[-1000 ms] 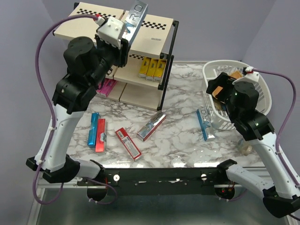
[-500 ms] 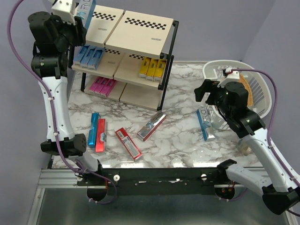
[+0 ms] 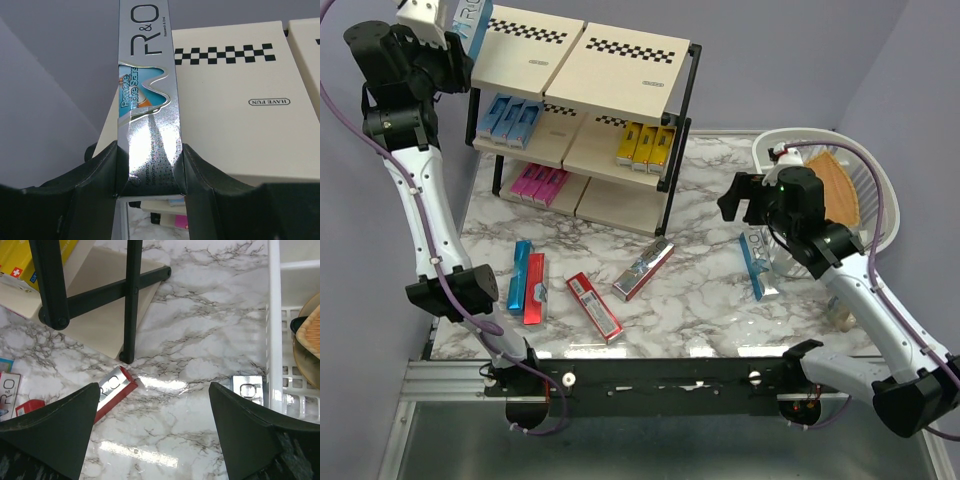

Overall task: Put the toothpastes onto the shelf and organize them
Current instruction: Place the toothpaste on the shelf.

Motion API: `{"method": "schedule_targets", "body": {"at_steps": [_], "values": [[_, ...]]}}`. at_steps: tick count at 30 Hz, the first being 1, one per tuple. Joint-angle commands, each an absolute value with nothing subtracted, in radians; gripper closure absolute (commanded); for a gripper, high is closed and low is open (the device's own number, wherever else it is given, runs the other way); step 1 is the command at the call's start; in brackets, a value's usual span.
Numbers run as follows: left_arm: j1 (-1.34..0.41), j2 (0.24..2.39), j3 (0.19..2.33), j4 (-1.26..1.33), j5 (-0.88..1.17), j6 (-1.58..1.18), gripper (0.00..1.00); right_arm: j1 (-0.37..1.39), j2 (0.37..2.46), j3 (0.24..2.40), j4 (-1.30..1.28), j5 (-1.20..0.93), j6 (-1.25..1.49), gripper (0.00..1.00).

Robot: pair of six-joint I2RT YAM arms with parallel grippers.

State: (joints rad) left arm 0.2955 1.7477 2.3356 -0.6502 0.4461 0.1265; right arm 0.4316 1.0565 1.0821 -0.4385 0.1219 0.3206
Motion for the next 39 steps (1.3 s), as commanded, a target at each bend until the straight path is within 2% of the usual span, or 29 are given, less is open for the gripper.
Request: {"method": "schedule_targets", "body": {"at_steps": [1,12,15,19,25,31,35,39], "values": [[0.337,1.798,2.404,-0.526,0.58,0.109,0.68,0.43,1.081,1.124,-0.44,0.066,0.316,0.02],[0.36,1.885,2.437,-0.433,0.64,0.083,0.63,0.428,1.144,1.164,-0.465,0.045,0.325,0.04],[0.367,1.894,2.442,-0.428,0.637,0.083,0.57,0.43,1.152,1.173,-0.469,0.046,0.324,0.04],[0.376,1.907,2.441,-0.423,0.64,0.08,0.44,0.43,1.158,1.183,-0.472,0.063,0.31,0.04],[0.377,1.914,2.416,-0.413,0.646,0.067,0.34,0.43,1.169,1.187,-0.472,0.055,0.313,0.04],[0.377,1.917,2.393,-0.407,0.634,0.058,0.34,0.429,1.164,1.181,-0.474,0.055,0.314,0.04],[0.377,1.919,2.381,-0.387,0.63,0.035,0.44,0.431,1.163,1.18,-0.471,0.057,0.318,0.04],[0.377,1.925,2.375,-0.351,0.64,0.017,0.48,0.43,1.163,1.177,-0.468,0.052,0.321,0.04]]}}
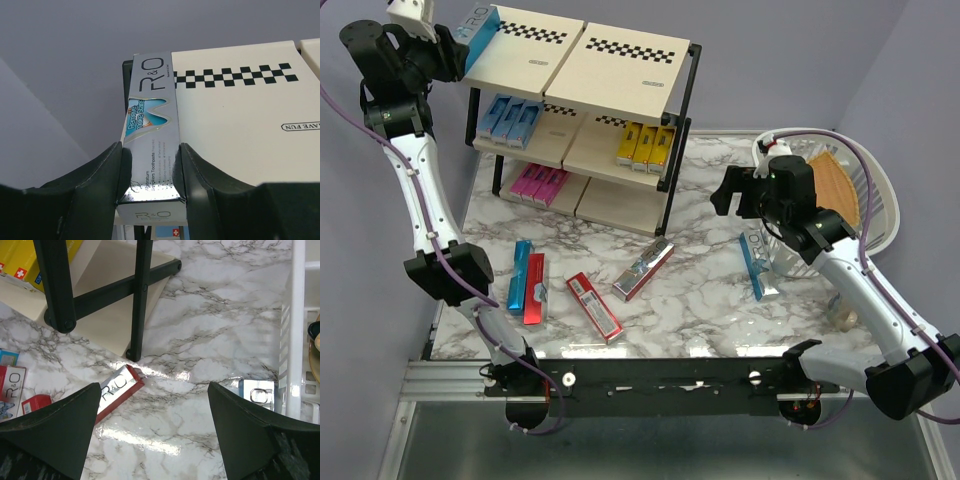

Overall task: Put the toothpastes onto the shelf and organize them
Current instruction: Place the toothpaste on the shelf, then move the toothpaste to the center of the board.

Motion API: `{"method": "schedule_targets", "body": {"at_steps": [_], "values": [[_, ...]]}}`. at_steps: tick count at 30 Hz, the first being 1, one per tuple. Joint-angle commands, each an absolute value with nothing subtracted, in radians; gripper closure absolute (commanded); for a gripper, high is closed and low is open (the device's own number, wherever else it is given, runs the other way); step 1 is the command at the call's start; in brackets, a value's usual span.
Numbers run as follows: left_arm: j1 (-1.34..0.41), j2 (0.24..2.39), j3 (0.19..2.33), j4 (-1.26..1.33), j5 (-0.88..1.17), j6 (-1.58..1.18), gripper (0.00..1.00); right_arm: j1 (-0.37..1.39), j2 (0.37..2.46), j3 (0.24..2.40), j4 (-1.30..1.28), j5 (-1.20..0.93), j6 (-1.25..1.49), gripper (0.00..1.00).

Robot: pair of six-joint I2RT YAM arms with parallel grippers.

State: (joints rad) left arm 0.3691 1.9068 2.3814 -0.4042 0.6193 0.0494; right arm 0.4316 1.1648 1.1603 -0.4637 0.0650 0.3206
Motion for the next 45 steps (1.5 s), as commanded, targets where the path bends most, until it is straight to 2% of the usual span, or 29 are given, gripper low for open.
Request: {"method": "schedule_targets", "body": {"at_steps": [1,7,10,14,16,17,21,28,34,38,40,45], "values": [[0.379,1.924,2.375,-0.345,0.643,0.015,0.48,0.43,1.163,1.175,-0.468,0.052,0.321,0.04],[0.377,1.93,2.37,-0.325,0.66,0.003,0.48,0.43,1.161,1.167,-0.466,0.052,0.319,0.04],[0.377,1.925,2.367,-0.316,0.661,0.005,0.36,0.43,1.161,1.17,-0.466,0.049,0.316,0.04],[0.377,1.898,2.375,-0.318,0.635,-0.035,0.14,0.431,1.157,1.17,-0.475,0.054,0.307,0.04],[0.377,1.869,2.373,-0.318,0.585,-0.044,0.08,0.429,1.154,1.17,-0.482,0.058,0.302,0.04],[0.377,1.856,2.372,-0.319,0.565,-0.054,0.01,0.43,1.154,1.17,-0.492,0.058,0.298,0.04],[0.377,1.767,2.31,-0.308,0.489,-0.078,0.01,0.43,1.17,1.178,-0.544,0.061,0.301,0.04],[0.377,1.466,1.926,-0.196,0.374,-0.181,0.01,0.43,1.259,1.178,-0.681,0.106,0.344,0.04],[0.367,1.255,1.714,-0.238,0.292,-0.221,0.01,0.43,1.353,1.175,-0.753,0.213,0.336,0.04],[0.289,1.168,1.671,-0.35,0.125,-0.106,0.01,0.43,1.471,1.216,-0.802,0.31,0.339,0.02],[0.197,1.117,1.651,-0.399,-0.032,-0.057,0.01,0.429,1.509,1.232,-0.814,0.354,0.347,0.02],[0.069,0.99,1.539,-0.38,-0.135,-0.02,0.01,0.43,1.627,1.27,-0.831,0.382,0.386,0.01]]}}
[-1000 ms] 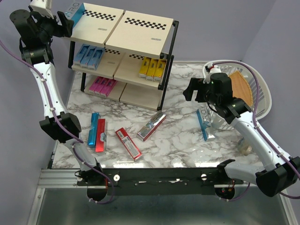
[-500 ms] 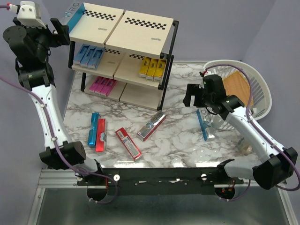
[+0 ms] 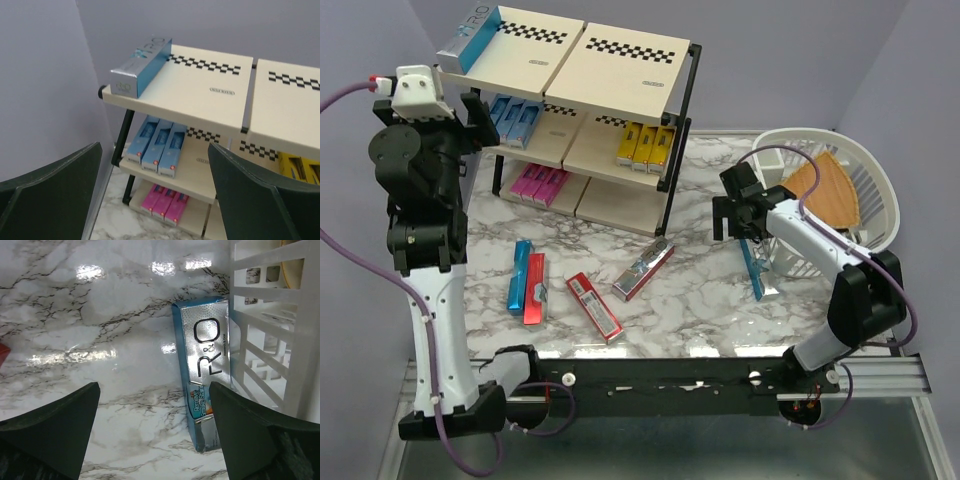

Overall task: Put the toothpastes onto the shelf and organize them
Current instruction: Move the toothpaste to the center of the board.

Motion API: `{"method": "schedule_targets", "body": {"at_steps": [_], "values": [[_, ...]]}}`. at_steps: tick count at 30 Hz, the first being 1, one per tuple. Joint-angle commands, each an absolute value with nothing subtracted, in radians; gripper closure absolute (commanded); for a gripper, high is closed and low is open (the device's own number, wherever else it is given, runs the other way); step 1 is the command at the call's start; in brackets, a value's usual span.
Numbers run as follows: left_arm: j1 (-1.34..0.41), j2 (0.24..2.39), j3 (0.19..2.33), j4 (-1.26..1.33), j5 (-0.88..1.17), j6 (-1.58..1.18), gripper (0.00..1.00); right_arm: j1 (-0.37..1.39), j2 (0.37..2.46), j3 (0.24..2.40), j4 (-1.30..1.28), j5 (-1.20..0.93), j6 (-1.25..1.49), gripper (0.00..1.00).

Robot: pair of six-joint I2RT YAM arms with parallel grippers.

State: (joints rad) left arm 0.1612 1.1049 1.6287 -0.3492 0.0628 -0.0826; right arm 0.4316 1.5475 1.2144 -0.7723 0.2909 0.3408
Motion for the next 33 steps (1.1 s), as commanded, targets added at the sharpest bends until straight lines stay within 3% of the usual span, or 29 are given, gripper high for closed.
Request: {"method": "schedule_targets", "body": {"at_steps": [1,12,23,33], "values": [[0.039,0.958,1.501,-0.379,-0.152,-0.028,0.01,0.43,1.641,1.273,-0.833,0.394,0.397,0.01],[-0.074,0.772,1.201,-0.397,-0.097,-0.152,0.01,0.43,1.802,1.29,-0.79,0.538,0.466,0.0],[-0.104,0.724,1.1,-0.411,-0.058,-0.196,0.01,0.43,1.85,1.241,-0.752,0.355,0.479,0.0],[-0.144,0.721,1.069,-0.403,-0.049,-0.201,0.01,0.501,1.756,1.175,-0.738,0.137,0.572,0.02]]}}
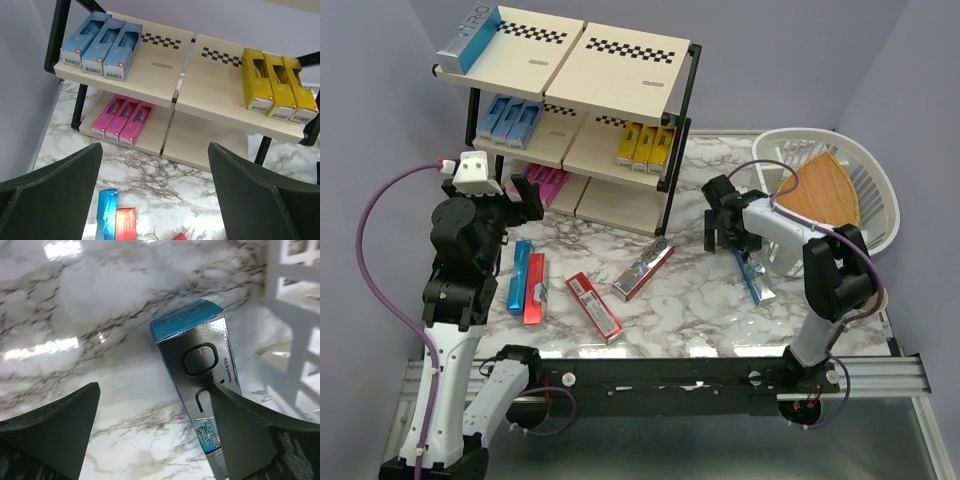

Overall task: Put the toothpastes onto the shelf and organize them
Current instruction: Move the toothpaste to the center of the board.

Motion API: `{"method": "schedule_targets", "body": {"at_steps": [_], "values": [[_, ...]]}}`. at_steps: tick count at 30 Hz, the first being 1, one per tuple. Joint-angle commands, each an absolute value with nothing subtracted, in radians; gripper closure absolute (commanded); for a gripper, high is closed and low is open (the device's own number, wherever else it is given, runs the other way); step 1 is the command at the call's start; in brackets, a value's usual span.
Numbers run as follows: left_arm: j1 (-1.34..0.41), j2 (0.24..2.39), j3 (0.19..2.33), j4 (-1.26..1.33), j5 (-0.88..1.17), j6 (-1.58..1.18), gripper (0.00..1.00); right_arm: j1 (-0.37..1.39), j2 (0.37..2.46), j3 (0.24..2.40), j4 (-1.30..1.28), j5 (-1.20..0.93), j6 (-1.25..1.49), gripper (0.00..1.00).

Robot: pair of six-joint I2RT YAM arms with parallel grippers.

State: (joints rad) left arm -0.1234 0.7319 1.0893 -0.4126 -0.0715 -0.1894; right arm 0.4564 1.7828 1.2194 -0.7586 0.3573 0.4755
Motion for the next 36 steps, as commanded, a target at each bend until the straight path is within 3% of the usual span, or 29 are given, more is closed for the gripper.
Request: {"method": "schedule_targets", "body": {"at_steps": [1,8,14,19,32,36], "values": [[-0.147,0.721,1.066,-0.405,-0.049,-0.201,0.01,0.508,1.752,1.181,-0.736,0.112,0.575,0.02],[-0.161,0.718,1.06,-0.406,-0.044,-0.195,0.01,0.543,1.703,1.264,-0.787,0.156,0.528,0.02],[-0.163,0.703,1.045,-0.416,-0.028,-0.175,0.01,0.541,1.631,1.217,-0.743,0.262,0.186,0.01],[-0.166,0.692,1.026,-0.417,-0.011,-0.152,0.01,0.535,1.615,1.158,-0.683,0.186,-0.021,0.0],[-0.239,0.67,0.991,-0.428,0.05,-0.048,0.01,0.502,1.759,1.146,-0.638,0.049,-0.052,0.01],[-0.268,0.663,0.971,-0.422,0.075,-0.046,0.01,0.502,1.798,1.154,-0.672,0.018,0.029,0.08]]}}
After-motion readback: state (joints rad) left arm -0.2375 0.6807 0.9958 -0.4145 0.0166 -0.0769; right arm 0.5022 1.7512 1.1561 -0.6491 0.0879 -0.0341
